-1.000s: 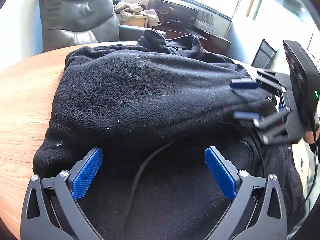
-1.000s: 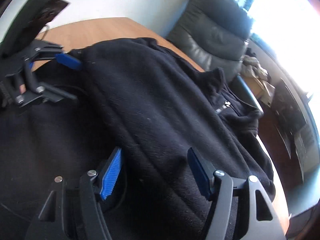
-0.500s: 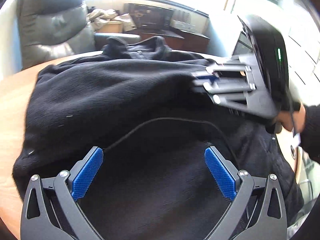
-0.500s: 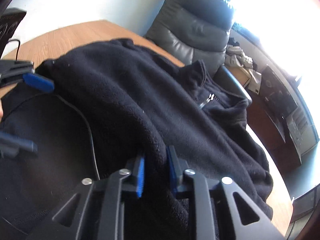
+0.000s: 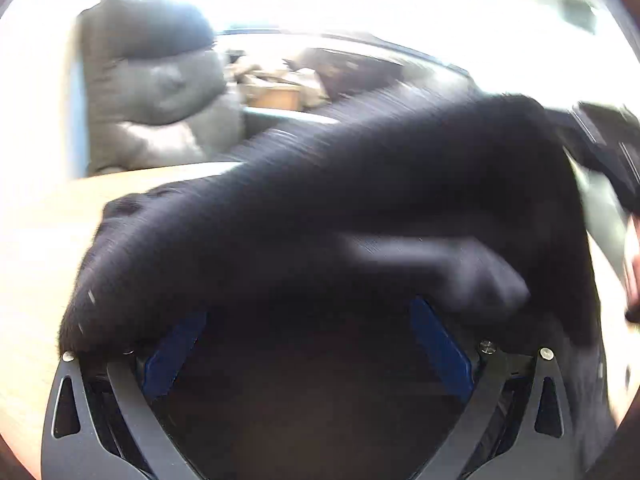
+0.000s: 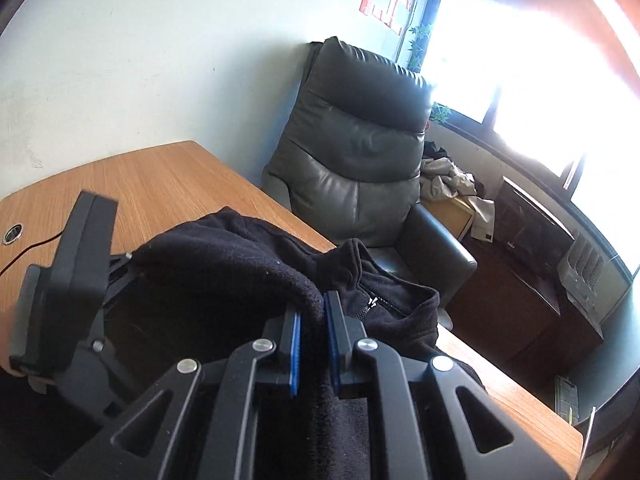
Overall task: Fold clothes
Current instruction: 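Fold the grasped edge over toward the left gripper, then grasp the folded edge of the black fleece jacket with the right gripper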
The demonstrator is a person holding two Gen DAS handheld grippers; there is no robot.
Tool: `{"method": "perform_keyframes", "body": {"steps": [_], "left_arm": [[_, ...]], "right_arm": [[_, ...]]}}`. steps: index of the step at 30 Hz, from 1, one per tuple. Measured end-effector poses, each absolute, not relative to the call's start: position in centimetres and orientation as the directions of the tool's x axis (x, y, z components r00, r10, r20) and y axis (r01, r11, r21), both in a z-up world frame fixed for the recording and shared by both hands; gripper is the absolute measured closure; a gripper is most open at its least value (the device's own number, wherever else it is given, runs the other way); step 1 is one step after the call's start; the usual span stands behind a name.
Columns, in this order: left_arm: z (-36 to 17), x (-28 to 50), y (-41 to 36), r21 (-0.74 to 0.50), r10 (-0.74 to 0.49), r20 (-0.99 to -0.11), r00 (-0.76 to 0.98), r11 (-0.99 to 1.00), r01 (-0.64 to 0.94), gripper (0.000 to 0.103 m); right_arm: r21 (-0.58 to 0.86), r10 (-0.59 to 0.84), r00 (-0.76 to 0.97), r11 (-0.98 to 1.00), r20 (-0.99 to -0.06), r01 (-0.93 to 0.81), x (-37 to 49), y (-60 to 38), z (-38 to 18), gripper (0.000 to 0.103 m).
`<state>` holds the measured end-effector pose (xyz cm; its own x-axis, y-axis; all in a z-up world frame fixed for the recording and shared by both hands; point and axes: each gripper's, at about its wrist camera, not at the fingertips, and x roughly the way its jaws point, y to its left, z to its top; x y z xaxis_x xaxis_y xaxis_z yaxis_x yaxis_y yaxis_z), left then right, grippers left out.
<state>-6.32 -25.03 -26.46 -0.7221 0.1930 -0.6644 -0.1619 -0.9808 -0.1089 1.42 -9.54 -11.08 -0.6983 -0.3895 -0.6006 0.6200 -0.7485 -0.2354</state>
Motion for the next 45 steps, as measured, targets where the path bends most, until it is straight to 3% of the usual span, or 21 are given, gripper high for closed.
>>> {"method": "perform_keyframes", "body": {"steps": [4, 13, 14, 18, 21, 26, 29, 32, 35, 38, 41, 45], "left_arm": [[-28.0, -9.4, -27.4, -0.084, 0.106, -0.726, -0.679, -0.994, -0.066, 0.001], [-29.2, -8.6, -28.8, 0.023, 0.037, -0.791, -0.611, -0.996, -0.089, 0.007], [-29.0, -8.3, -28.8, 0.021, 0.043, -0.793, -0.608, -0.995, -0.098, 0.006], [-28.1, -7.1, -29.1, -0.044, 0.146, -0.802, -0.579, -0.982, -0.185, 0.002], [-26.7, -5.3, -30.1, -0.08, 0.206, -0.792, -0.574, -0.968, -0.238, 0.001], [-26.3, -4.4, -32.1, -0.057, 0.199, -0.795, -0.573, -0.965, -0.255, 0.0], [-26.6, -4.4, -32.4, -0.041, 0.192, -0.802, -0.566, -0.962, -0.268, 0.0], [-26.9, -4.4, -32.7, -0.024, 0.184, -0.809, -0.559, -0.959, -0.282, 0.0], [-27.2, -4.1, -32.8, -0.01, 0.18, -0.807, -0.563, -0.956, -0.292, 0.0], [-27.5, -4.1, -33.2, -0.003, 0.172, -0.81, -0.561, -0.957, -0.29, 0.0], [-27.7, -3.9, -33.3, 0.023, 0.157, -0.807, -0.569, -0.955, -0.297, 0.0], [-27.4, -3.6, -33.9, 0.008, 0.173, -0.793, -0.584, -0.956, -0.294, 0.001]], "right_arm": [[-0.229, -0.395, -0.678, -0.736, -0.62, 0.638, 1.7, -10.2, -11.9, 0.092], [-0.167, -0.402, -0.64, -0.749, -0.655, 0.642, 2.1, -11.0, -14.0, 0.092], [-0.141, -0.402, -0.627, -0.759, -0.667, 0.636, 2.0, -10.7, -14.4, 0.088], [0.035, -0.411, -0.533, -0.814, -0.74, 0.58, 2.2, -8.1, -16.6, 0.056], [0.141, -0.449, -0.531, -0.842, -0.719, 0.521, 4.4, -4.8, -16.3, 0.035], [0.231, -0.438, -0.607, -0.891, -0.662, 0.391, 6.8, 3.4, -14.7, 0.026], [0.251, -0.375, -0.603, -0.926, -0.705, 0.282, 5.0, 7.7, -15.6, 0.025], [0.321, -0.4, -0.54, -0.917, -0.741, 0.238, 2.5, 9.4, -17.7, 0.027], [0.321, -0.398, -0.435, -0.916, -0.808, 0.242, 0.6, 8.9, -20.6, 0.056], [0.276, -0.367, -0.425, -0.925, -0.827, 0.261, 0.7, 8.3, -21.2, 0.066], [0.275, -0.365, -0.458, -0.928, -0.81, 0.253, 0.9, 8.5, -20.3, 0.088], [0.23, -0.402, -0.569, -0.908, -0.717, 0.351, 1.0, 6.9, -15.0, 0.091]]}}
